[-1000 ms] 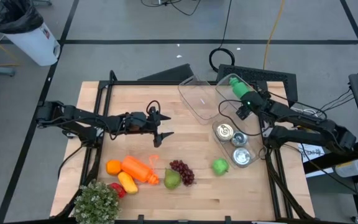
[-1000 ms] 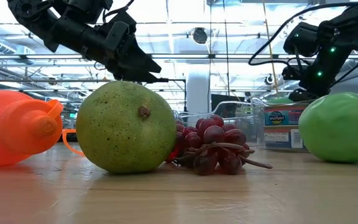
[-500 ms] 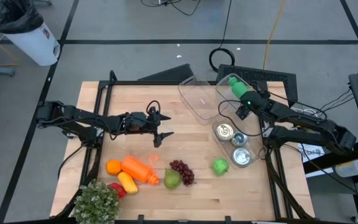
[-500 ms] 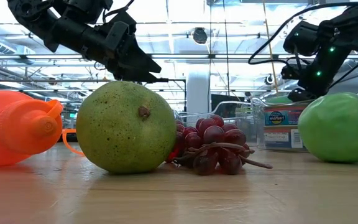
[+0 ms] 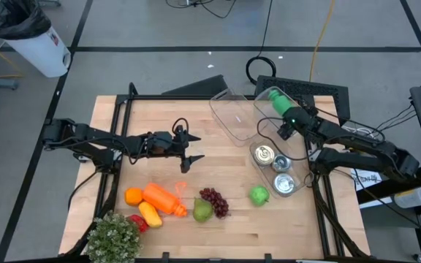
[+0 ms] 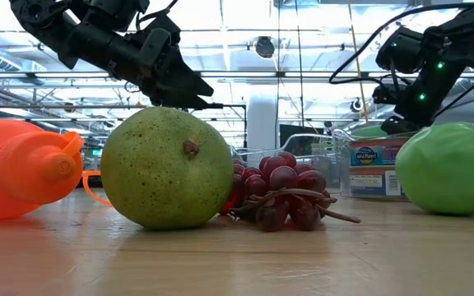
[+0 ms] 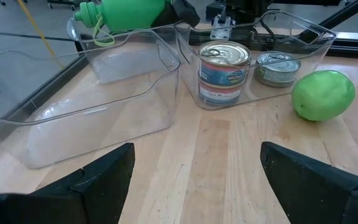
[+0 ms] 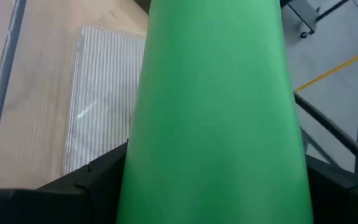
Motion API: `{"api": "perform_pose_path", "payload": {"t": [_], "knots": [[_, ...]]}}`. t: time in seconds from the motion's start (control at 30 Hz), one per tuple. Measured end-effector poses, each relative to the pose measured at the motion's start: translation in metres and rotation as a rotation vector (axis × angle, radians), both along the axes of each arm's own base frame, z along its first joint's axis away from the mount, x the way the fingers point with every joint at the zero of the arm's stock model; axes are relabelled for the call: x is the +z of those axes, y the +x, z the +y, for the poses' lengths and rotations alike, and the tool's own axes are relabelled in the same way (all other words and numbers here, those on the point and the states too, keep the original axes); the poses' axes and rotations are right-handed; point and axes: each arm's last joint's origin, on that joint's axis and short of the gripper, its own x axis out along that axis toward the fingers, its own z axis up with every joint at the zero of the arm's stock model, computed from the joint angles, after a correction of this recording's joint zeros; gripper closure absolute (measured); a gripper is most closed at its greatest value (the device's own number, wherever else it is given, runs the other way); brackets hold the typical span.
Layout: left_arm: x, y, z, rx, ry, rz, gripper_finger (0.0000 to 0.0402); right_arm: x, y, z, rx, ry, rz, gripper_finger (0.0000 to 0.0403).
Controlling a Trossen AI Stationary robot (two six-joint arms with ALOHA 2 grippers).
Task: Pick & Place Food Item
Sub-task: Put the green water bottle into the top right transparent bin
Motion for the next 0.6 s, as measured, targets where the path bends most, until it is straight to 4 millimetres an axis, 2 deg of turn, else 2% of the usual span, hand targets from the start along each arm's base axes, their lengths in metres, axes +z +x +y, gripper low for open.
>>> {"api": "perform_pose_path", "payload": {"t": [0.27, 0.4, 0.6], "knots": [[0.0, 0.0, 0.0, 0.0, 0.0, 0.0, 0.005, -0.0003, -0.0031, -0.0014, -0.102, 0.023, -0.093, 0.0067], [0.0, 0.0, 0.0, 0.0, 0.001, 0.001, 0.005, 0.0001, -0.0028, -0.0015, -0.09, 0.019, -0.083, 0.0048], [0.0, 0.0, 0.0, -0.001, 0.002, 0.001, 0.005, 0.0007, -0.0023, -0.0018, -0.061, 0.009, -0.058, 0.0045]]}}
